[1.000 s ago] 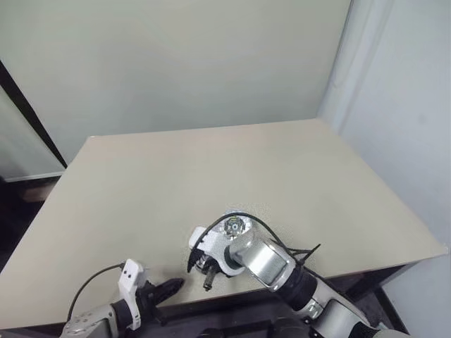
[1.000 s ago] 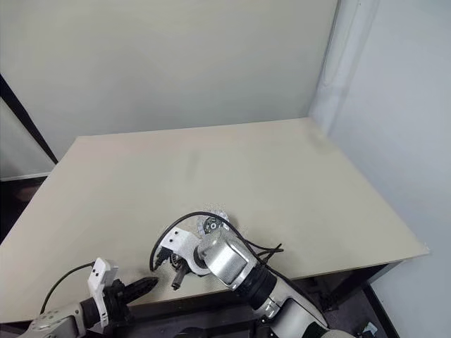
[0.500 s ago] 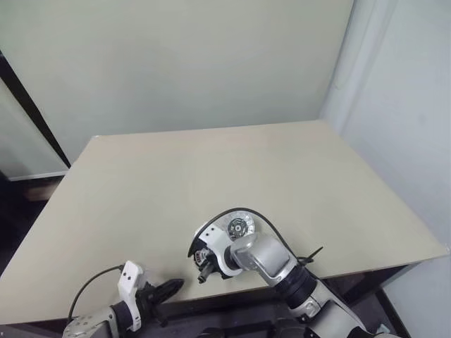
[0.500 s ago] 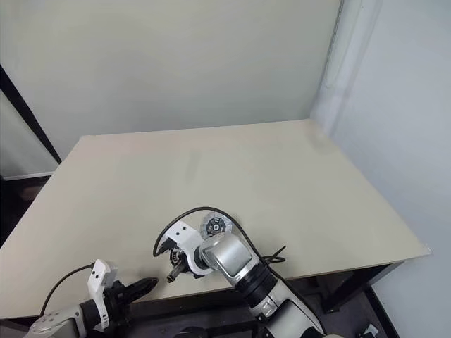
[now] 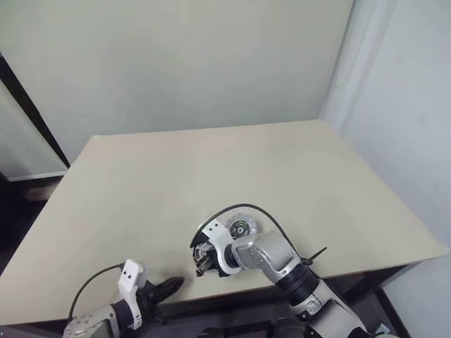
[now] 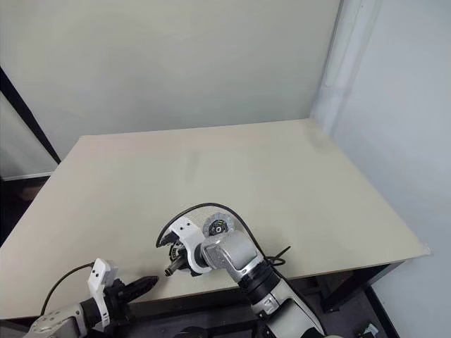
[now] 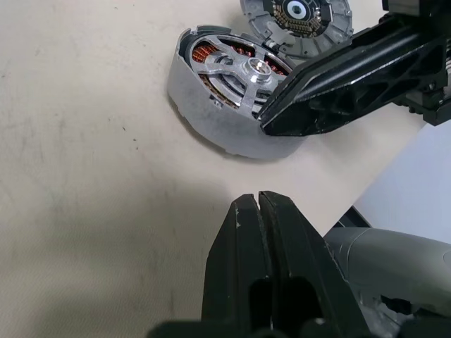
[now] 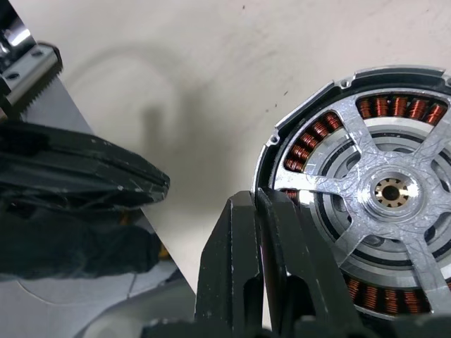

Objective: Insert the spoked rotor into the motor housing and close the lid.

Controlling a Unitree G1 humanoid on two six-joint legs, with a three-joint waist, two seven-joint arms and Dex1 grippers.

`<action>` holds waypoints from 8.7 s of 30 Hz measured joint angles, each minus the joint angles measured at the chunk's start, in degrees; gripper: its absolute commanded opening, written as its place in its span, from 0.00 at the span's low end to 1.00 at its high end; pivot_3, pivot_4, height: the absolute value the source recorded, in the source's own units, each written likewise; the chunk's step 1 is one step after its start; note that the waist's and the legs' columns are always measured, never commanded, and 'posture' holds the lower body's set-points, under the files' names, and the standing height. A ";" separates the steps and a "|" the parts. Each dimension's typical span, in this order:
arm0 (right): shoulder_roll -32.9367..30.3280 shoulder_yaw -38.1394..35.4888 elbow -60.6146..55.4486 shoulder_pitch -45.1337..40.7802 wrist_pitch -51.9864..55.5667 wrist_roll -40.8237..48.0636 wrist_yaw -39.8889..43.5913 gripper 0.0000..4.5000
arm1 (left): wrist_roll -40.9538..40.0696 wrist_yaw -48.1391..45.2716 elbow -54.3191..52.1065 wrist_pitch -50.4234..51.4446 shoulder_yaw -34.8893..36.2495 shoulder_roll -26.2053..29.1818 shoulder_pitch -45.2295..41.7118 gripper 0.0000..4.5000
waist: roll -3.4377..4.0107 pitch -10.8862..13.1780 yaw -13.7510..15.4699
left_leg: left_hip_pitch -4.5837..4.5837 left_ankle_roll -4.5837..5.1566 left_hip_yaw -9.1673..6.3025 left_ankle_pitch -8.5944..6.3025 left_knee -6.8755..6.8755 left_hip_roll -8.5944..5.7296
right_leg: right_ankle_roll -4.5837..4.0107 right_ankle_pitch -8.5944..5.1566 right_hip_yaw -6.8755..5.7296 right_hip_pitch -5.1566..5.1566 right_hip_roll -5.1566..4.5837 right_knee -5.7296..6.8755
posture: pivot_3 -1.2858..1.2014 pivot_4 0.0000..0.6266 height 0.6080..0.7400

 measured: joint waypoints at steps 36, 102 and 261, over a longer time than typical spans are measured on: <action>-26.51 0.72 -11.58 -7.97 -23.06 -11.75 3.31 0.99 | -0.12 1.77 1.43 -2.29 3.12 -1.19 -2.83 0.00 | -0.26 -0.16 0.00 | -0.38 0.02 0.06 -0.01 0.04 -0.02 | -0.16 0.26 -0.02 -0.19 0.02 -0.07 | 0.52 0.00 1.00; -13.30 3.77 27.84 -12.63 -57.42 -13.25 42.82 0.99 | -1.31 3.27 -6.62 1.52 6.38 0.14 3.41 0.00 | -0.19 -0.14 -0.04 | -0.25 0.03 0.12 0.02 0.30 0.08 | -0.51 0.50 0.00 -0.05 0.17 0.09 | 0.52 0.00 1.00; -1.84 -45.66 38.01 -11.24 3.94 9.98 4.06 0.33 | 11.76 8.83 8.05 -10.48 -8.26 -6.27 -11.22 0.00 | 0.84 -0.26 -0.13 | 0.51 0.08 0.09 0.13 0.06 0.00 | -0.69 0.44 -0.01 0.68 0.09 -0.02 | 0.52 0.00 1.00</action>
